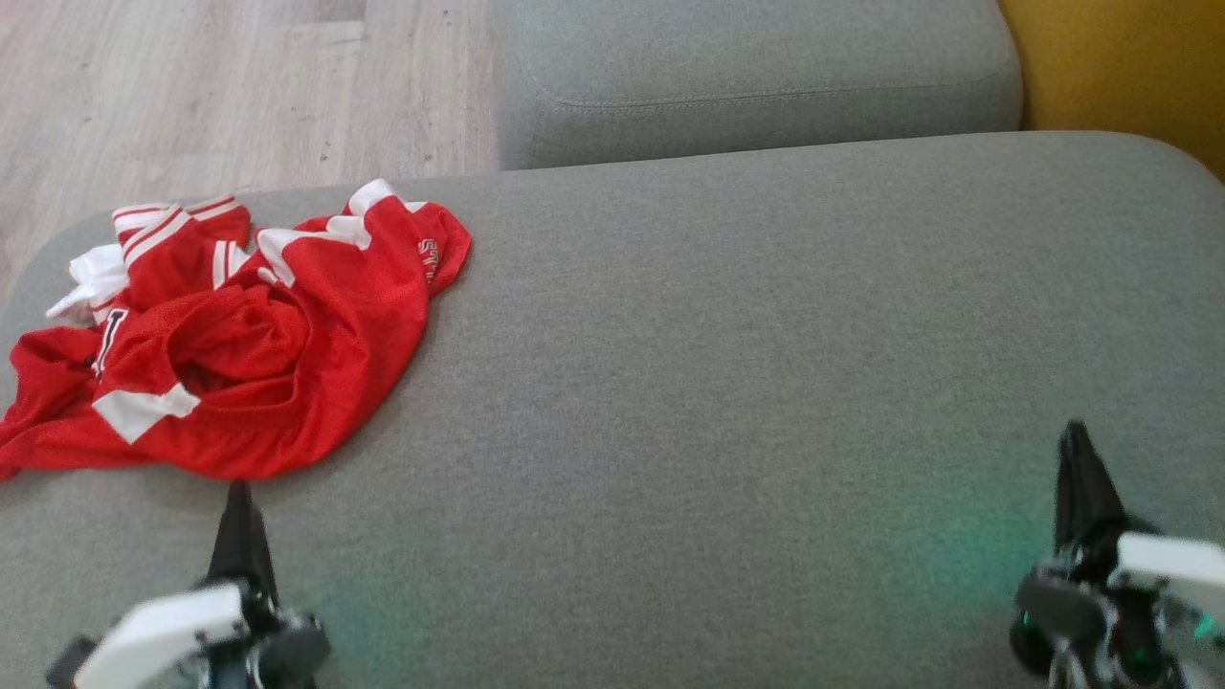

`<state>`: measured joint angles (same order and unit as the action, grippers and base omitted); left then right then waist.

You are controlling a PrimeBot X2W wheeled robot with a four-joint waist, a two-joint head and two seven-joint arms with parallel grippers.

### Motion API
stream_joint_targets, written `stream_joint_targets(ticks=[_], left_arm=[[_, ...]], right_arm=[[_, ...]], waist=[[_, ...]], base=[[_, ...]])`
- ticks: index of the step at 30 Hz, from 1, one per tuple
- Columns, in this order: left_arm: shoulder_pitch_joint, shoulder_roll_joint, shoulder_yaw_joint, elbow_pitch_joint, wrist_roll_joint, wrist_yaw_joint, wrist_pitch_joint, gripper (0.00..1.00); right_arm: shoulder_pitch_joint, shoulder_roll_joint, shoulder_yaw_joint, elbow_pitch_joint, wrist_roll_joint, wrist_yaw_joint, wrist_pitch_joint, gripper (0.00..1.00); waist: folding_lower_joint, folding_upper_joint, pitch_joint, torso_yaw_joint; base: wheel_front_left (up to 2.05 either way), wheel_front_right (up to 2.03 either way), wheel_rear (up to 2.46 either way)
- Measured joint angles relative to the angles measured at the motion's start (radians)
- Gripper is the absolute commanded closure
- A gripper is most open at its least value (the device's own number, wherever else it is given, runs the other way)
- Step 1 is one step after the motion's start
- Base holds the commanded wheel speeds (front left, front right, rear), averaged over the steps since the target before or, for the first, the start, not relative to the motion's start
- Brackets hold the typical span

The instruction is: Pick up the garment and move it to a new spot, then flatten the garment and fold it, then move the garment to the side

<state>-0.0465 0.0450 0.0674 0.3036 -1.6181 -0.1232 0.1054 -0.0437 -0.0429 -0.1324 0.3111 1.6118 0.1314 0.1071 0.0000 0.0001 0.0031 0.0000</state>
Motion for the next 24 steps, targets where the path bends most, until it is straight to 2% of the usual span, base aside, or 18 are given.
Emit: stream_joint_targets(ticks=[4, 9, 18, 24], left_arm=[[0.051, -0.004, -0.004, 0.050, 0.000, 0.000, -0.001, 0.00], [0.053, -0.005, -0.013, 0.046, 0.004, 0.000, -0.012, 0.00], [0.052, -0.005, -0.017, 0.022, 0.103, 0.000, -0.038, 0.00], [0.052, -0.005, -0.031, 0.004, 0.185, 0.001, -0.056, 0.00]], right_arm=[[0.051, 0.005, 0.003, 0.053, 0.000, 0.000, -0.001, 0.00], [0.054, 0.005, 0.024, 0.047, -0.004, 0.000, -0.011, 0.00], [0.054, 0.003, 0.051, 0.041, -0.083, 0.000, -0.038, 0.00], [0.054, 0.004, 0.056, 0.036, -0.184, 0.000, -0.055, 0.00]], waist=[[0.0000, 0.0000, 0.000, 0.000], [0.0002, 0.0000, -0.001, 0.000], [0.0001, 0.0000, -0.003, 0.001], [0.0001, 0.0000, -0.005, 0.002]], base=[[0.00, 0.00, 0.00], [0.00, 0.00, 0.00], [0.00, 0.00, 0.00], [0.00, 0.00, 0.00]])
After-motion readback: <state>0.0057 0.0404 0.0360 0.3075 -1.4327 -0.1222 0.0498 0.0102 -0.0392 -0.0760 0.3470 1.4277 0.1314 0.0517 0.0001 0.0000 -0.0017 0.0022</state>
